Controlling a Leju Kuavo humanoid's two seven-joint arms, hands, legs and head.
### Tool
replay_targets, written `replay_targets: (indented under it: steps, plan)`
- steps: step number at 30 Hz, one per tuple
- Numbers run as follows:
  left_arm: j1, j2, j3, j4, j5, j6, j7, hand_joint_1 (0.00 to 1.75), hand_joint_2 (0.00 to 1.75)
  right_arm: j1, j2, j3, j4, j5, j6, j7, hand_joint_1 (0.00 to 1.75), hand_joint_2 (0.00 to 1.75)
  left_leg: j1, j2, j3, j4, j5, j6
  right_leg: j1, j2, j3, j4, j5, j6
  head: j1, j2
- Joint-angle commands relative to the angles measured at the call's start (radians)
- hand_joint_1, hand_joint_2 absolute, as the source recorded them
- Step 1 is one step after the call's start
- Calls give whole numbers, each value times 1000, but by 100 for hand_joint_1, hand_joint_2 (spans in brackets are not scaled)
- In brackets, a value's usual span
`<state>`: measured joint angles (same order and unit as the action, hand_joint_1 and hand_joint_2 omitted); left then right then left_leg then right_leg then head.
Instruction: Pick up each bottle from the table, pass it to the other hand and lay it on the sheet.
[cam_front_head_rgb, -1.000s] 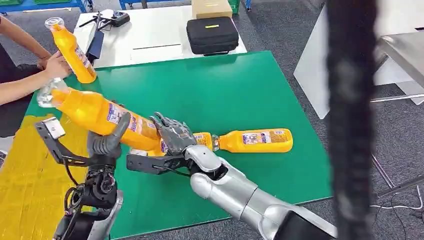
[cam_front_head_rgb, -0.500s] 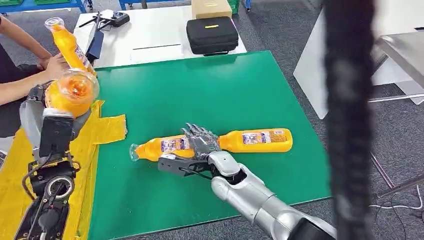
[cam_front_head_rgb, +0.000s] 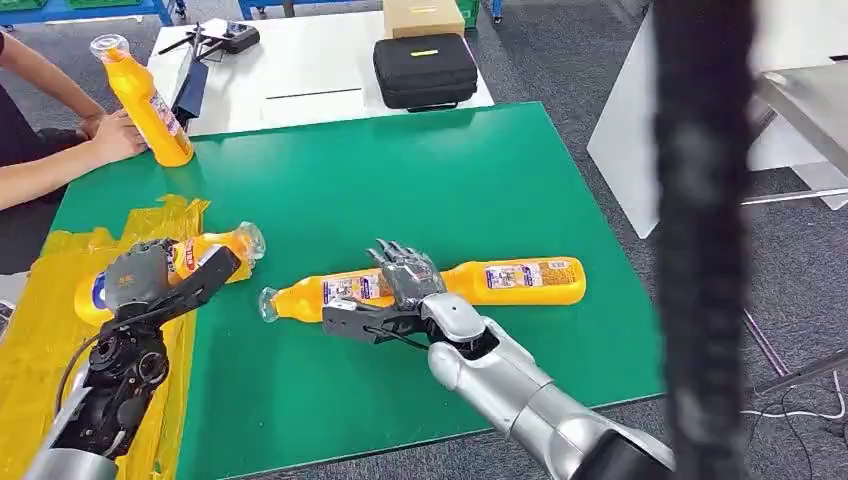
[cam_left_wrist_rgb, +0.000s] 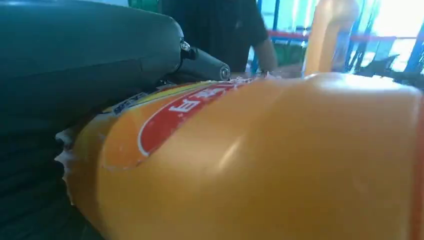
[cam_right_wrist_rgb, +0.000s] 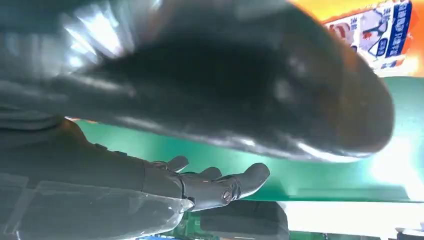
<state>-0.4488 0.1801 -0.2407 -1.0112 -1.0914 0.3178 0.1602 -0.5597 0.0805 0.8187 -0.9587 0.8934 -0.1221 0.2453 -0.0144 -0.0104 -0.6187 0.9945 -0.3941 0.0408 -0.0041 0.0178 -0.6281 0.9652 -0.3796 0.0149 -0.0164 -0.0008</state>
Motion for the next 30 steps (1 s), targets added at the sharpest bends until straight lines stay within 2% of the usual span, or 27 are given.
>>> replay_targets:
  steps: [1, 3, 4, 8, 9, 10, 16, 21, 26, 30]
  plan:
    - [-108, -41, -16, 256, 77, -141, 15, 175, 175, -66, 12, 17, 101, 3, 20, -9, 0, 0, 1, -2, 3, 0, -1, -2, 1, -3, 3, 0, -2, 0, 0, 0]
    - [-131, -50, -27, 318, 90, -186, 25, 175, 175, -78, 21, 25, 124, 9, 32, -8, 0, 0, 1, -3, 6, 2, -3, -4, 1, -5, 7, 2, -4, 0, 0, 0]
    - [-140, -55, -28, 340, 96, -197, 27, 2, 175, -82, 25, 26, 133, 9, 36, -8, 0, 0, 1, -2, 3, 0, -1, -2, 1, -3, 4, 0, -2, 0, 0, 0]
    - [-157, -67, -36, 392, 107, -209, 42, 0, 175, -92, 33, 48, 177, 19, 59, -12, 0, 0, 0, -1, 4, 0, -2, -3, 0, -3, 5, 0, -2, 0, 0, 0]
    - [-156, -71, -32, 396, 117, -204, 46, 0, 0, -96, 36, 55, 196, 23, 68, -14, 0, 0, 1, -1, 3, 0, -1, -2, 1, -2, 3, 0, -1, 0, 0, 0]
    - [-157, -71, -38, 400, 117, -207, 50, 0, 0, -99, 40, 59, 212, 25, 74, -14, 0, 175, 1, -1, 5, 1, -2, -4, 1, -3, 5, 1, -3, 0, 0, 0]
    - [-156, -73, -38, 398, 122, -209, 51, 0, 0, -99, 41, 66, 220, 32, 76, -15, 0, 175, 0, -1, 3, 0, 0, -2, 0, -1, 3, 0, -1, 0, 0, 0]
    - [-131, -100, -9, 312, 219, -194, 53, 0, 0, -123, 47, 85, 308, 48, 97, -28, 0, 175, 1, -1, 5, 1, -2, -3, 1, -3, 6, 0, -2, 0, 0, 0]
    - [23, -111, 30, -57, 495, -173, 18, 0, 0, -129, 32, 126, 346, 89, 94, -53, 0, 175, 1, -4, 6, 0, -1, -3, 1, -4, 7, -1, -2, 1, 0, 0]
    - [116, -88, -20, -289, 659, -154, -4, 0, 0, -143, 29, 168, 391, 139, 94, -67, 0, 175, 1, -5, 3, 0, 1, -1, 1, -3, 5, 0, -1, 1, 0, 0]
